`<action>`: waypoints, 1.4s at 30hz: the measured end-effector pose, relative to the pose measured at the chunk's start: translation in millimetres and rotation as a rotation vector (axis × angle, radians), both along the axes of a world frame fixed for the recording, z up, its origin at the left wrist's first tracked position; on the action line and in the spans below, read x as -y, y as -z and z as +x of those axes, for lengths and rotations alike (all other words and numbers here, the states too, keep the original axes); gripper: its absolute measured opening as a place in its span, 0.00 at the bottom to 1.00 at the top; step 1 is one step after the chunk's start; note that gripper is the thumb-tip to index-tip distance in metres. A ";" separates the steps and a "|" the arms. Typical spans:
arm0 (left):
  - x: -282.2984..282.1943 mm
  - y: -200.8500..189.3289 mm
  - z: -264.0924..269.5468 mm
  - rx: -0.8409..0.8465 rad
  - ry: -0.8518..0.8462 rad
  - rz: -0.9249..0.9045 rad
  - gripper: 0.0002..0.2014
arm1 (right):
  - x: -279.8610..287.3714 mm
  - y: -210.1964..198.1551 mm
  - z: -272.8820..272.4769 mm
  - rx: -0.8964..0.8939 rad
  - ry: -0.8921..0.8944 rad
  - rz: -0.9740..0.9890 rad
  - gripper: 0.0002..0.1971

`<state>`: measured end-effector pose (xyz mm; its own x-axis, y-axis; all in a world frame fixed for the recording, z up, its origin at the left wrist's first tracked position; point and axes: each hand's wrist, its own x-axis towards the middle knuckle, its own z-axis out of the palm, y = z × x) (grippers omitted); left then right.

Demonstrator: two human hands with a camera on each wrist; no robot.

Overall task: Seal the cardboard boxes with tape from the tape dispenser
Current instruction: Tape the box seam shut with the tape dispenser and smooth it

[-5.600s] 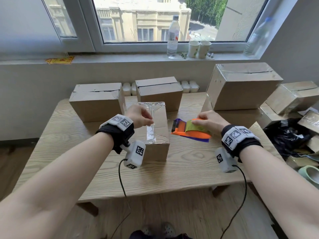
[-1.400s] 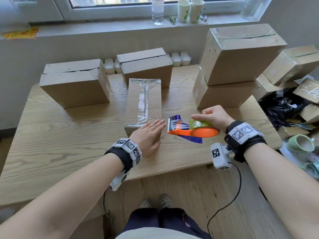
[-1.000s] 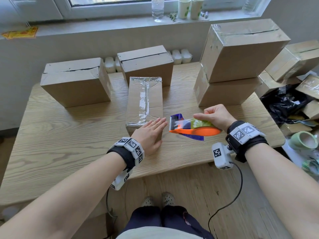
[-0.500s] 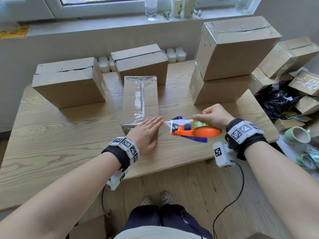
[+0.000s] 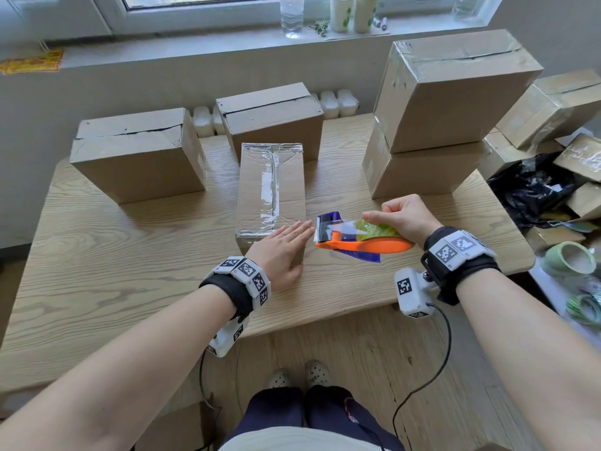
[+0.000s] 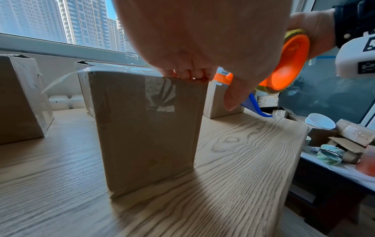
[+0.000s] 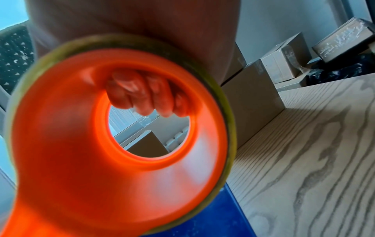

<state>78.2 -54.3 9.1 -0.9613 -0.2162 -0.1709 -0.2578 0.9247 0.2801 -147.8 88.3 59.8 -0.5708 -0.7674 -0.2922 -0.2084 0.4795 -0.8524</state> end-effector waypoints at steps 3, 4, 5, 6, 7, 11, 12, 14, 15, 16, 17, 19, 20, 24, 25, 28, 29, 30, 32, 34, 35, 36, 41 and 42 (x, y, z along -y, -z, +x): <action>-0.7 -1.2 -0.5 0.005 -0.005 0.000 0.38 | -0.1 3.0 0.1 0.014 0.016 -0.009 0.25; -1.2 -1.8 -0.4 0.008 -0.006 0.002 0.38 | -0.6 4.3 0.5 0.018 0.025 -0.013 0.24; -1.2 -1.9 -0.7 0.009 -0.007 0.003 0.38 | -0.8 5.7 0.8 0.022 0.034 -0.017 0.24; -1.2 -2.2 -0.8 0.011 -0.007 0.005 0.38 | -1.7 7.0 1.0 0.027 0.043 -0.021 0.24; -1.2 -2.3 -0.7 0.014 -0.006 0.008 0.38 | -2.8 8.8 1.6 0.034 0.054 -0.028 0.24; -1.6 -2.7 -0.9 0.012 -0.005 0.009 0.38 | -5.8 12.7 3.5 0.053 0.082 -0.054 0.24; -1.7 -2.9 -0.7 0.013 -0.005 0.009 0.38 | -6.3 13.7 3.8 0.052 0.084 -0.053 0.24; -1.3 -2.8 -0.9 0.014 0.000 0.003 0.39 | -6.9 15.3 3.9 0.051 0.094 -0.054 0.24; -0.9 -2.9 -1.1 0.017 0.003 0.001 0.39 | -7.0 15.6 3.7 0.053 0.096 -0.053 0.23; -1.1 -3.3 -1.3 0.017 0.004 -0.001 0.39 | -7.4 15.8 3.5 0.058 0.094 -0.051 0.23; -1.3 -3.6 -1.3 0.015 0.003 -0.004 0.39 | -7.3 15.9 3.2 0.061 0.093 -0.050 0.23; -2.2 -4.1 -1.7 0.016 0.004 -0.014 0.39 | -7.1 15.0 2.5 0.056 0.092 -0.052 0.23; -2.6 -4.3 -1.8 0.020 0.003 -0.018 0.39 | -6.6 14.1 2.2 0.052 0.093 -0.052 0.23; -2.7 -5.1 -0.8 0.034 0.006 -0.021 0.39 | -5.2 14.6 1.9 0.041 0.085 -0.040 0.23; -2.1 -5.1 -0.6 0.037 0.008 -0.020 0.39 | -5.9 15.5 1.5 0.044 0.082 -0.032 0.23; -1.2 -6.2 0.1 0.053 0.013 -0.032 0.39 | -9.0 15.0 -2.9 0.033 0.019 0.048 0.24; -1.2 -6.5 0.1 0.058 0.016 -0.037 0.39 | -9.4 13.3 -4.4 0.014 -0.009 0.082 0.25; -1.5 -6.5 -0.5 0.061 0.019 -0.040 0.39 | -9.7 11.2 -5.6 -0.002 -0.029 0.104 0.26; -2.7 -6.0 -1.6 0.049 0.018 -0.041 0.39 | -8.4 7.1 -6.1 -0.014 -0.041 0.099 0.26; -3.5 -5.6 -2.1 0.032 0.012 -0.037 0.39 | -4.9 4.0 -4.3 -0.033 -0.040 0.063 0.26; -3.6 -5.4 -1.6 0.029 0.008 -0.033 0.39 | -3.3 3.2 -2.5 -0.045 -0.039 0.049 0.26; -3.7 -5.2 -1.0 0.025 0.003 -0.029 0.39 | -1.9 3.0 -1.1 -0.050 -0.037 0.040 0.26; -5.7 -4.2 -0.8 0.003 -0.027 -0.013 0.39 | -1.8 7.8 1.2 -0.005 0.011 0.004 0.24; -6.1 -3.8 -1.1 0.000 -0.030 -0.013 0.39 | -2.3 9.3 1.4 -0.007 0.021 -0.001 0.24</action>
<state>77.1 -48.2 12.9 -0.9543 -0.2474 -0.1678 -0.2857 0.9200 0.2683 -146.4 90.7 50.5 -0.5886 -0.7557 -0.2872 -0.2044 0.4828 -0.8515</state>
